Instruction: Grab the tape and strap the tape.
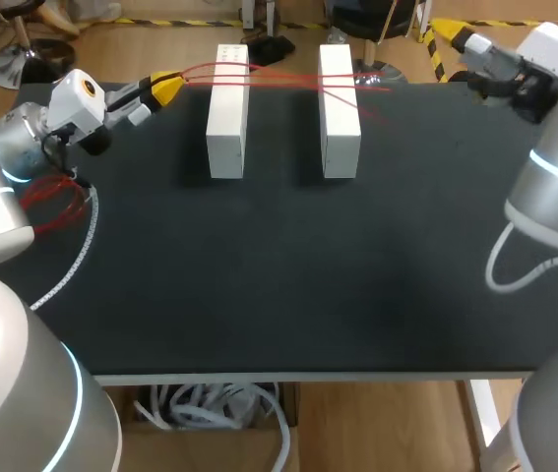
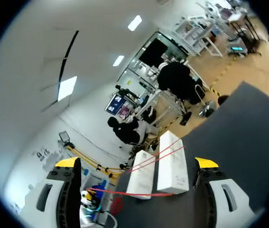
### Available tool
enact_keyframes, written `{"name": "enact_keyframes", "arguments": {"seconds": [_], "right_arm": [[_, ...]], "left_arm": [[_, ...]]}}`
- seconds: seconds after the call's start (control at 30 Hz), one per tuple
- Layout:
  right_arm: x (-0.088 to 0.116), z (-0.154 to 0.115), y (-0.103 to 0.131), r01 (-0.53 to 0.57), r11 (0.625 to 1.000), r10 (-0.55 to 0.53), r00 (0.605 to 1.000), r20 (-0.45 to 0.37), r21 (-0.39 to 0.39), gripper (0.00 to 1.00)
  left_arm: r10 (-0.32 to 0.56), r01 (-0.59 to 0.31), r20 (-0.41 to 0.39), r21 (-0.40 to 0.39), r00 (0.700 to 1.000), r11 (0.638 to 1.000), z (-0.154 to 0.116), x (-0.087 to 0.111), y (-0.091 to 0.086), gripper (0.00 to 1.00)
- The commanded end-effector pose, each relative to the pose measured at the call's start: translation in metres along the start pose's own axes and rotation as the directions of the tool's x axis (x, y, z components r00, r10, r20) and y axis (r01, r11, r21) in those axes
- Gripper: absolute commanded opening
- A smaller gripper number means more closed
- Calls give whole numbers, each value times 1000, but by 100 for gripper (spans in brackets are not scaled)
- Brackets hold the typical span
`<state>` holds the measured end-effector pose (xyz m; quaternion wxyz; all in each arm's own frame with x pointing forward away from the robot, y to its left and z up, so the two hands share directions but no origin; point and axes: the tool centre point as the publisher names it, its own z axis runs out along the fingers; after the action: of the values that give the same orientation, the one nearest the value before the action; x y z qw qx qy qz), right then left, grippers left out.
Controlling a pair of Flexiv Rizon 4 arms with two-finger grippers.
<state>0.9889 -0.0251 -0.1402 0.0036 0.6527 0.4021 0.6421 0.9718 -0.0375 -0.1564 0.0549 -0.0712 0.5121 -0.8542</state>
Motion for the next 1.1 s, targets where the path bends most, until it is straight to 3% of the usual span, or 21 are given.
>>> {"name": "enact_keyframes", "arguments": {"seconds": [0.03,0.23,0.77,1.1], "right_arm": [[7,-13,-19,-269,951,266,963,-41,-149,100],[13,-23,-41,-439,892,435,899,-61,-105,100],[33,4,-95,-598,802,596,801,-52,-16,100],[49,37,-121,-602,794,606,795,-34,81,100]], "left_arm": [[2,-2,0,2,1000,1000,0,0,1,0],[2,-2,0,2,1000,1000,0,0,1,0],[2,-2,0,2,1000,1000,0,0,1,0],[2,-2,0,2,1000,1000,0,0,1,0]]}}
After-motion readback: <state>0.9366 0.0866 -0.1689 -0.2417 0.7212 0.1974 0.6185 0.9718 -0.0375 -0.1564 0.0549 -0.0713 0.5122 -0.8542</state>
